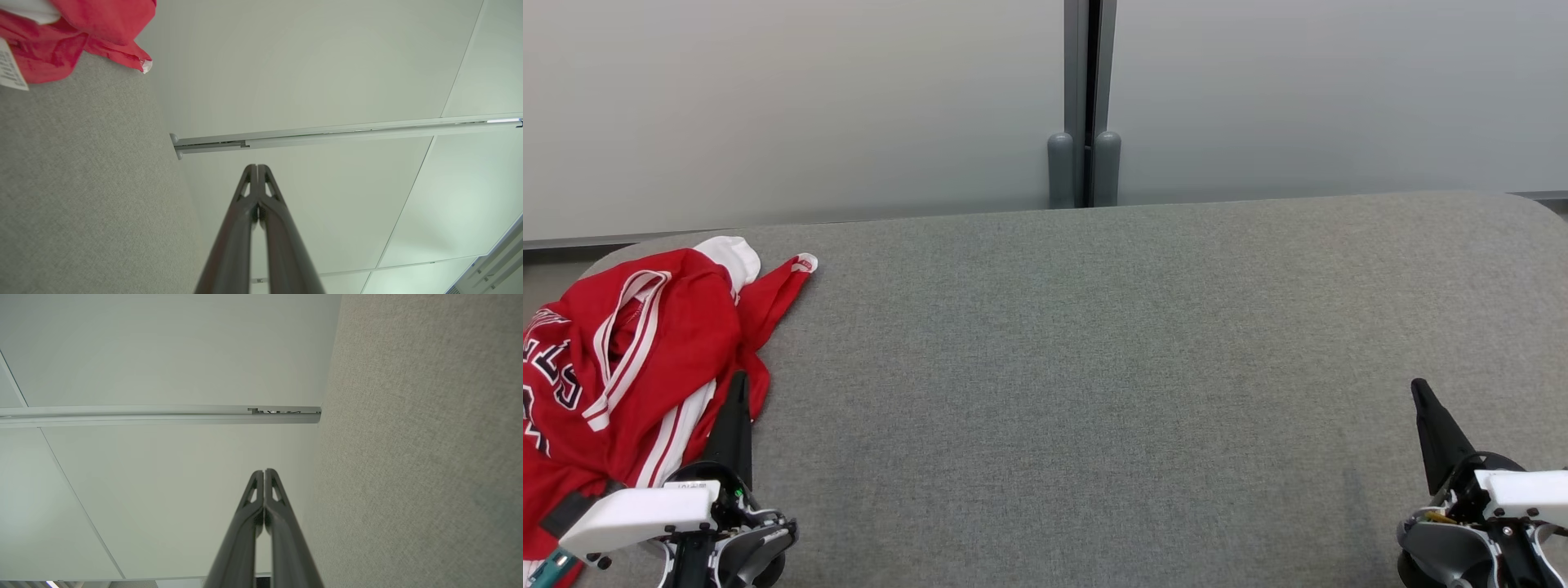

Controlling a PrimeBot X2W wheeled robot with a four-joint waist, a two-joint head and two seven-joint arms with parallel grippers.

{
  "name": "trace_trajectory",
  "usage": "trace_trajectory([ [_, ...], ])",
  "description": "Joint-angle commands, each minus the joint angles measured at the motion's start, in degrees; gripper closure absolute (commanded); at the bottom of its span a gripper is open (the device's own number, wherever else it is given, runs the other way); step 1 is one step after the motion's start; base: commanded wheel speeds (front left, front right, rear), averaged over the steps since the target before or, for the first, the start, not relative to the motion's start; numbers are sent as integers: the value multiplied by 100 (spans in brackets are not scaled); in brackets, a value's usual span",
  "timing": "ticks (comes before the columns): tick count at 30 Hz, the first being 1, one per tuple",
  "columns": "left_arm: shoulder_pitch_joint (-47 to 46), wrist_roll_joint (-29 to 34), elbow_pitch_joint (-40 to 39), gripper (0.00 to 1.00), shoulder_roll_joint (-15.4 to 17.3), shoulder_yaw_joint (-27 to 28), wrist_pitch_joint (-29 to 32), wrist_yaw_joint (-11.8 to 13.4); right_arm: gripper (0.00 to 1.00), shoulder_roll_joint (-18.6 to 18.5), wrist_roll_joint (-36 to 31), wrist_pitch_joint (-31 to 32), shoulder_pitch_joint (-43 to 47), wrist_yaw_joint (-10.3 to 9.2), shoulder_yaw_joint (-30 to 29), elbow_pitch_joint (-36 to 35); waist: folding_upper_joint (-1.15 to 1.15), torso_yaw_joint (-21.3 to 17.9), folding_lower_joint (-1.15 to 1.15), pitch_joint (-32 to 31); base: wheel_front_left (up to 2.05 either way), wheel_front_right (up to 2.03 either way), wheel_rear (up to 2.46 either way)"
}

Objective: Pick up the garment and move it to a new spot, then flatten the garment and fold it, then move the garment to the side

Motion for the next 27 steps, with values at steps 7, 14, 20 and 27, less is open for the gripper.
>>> trace_trajectory([
  [7, -91, 10, -12, 100, 18, 11, 14, -32, 100, -51, 12, 15, -26, 3, -5, -12, 0, 0, 0, 0, 0, 0, 0],
  [14, -91, 10, -12, 100, 18, 11, 14, -32, 100, -51, 12, 15, -26, 3, -5, -12, 0, 0, 0, 0, 0, 0, 0],
  [20, -91, 10, -12, 100, 18, 11, 14, -32, 100, -51, 12, 15, -26, 3, -5, -12, 0, 0, 0, 0, 0, 0, 0],
  [27, 121, 31, 81, 0, -36, -59, -82, 13, 0, 45, -24, -72, 100, -1, 43, 90, 0, -1, 0, 1, 0, 0, 0],
])
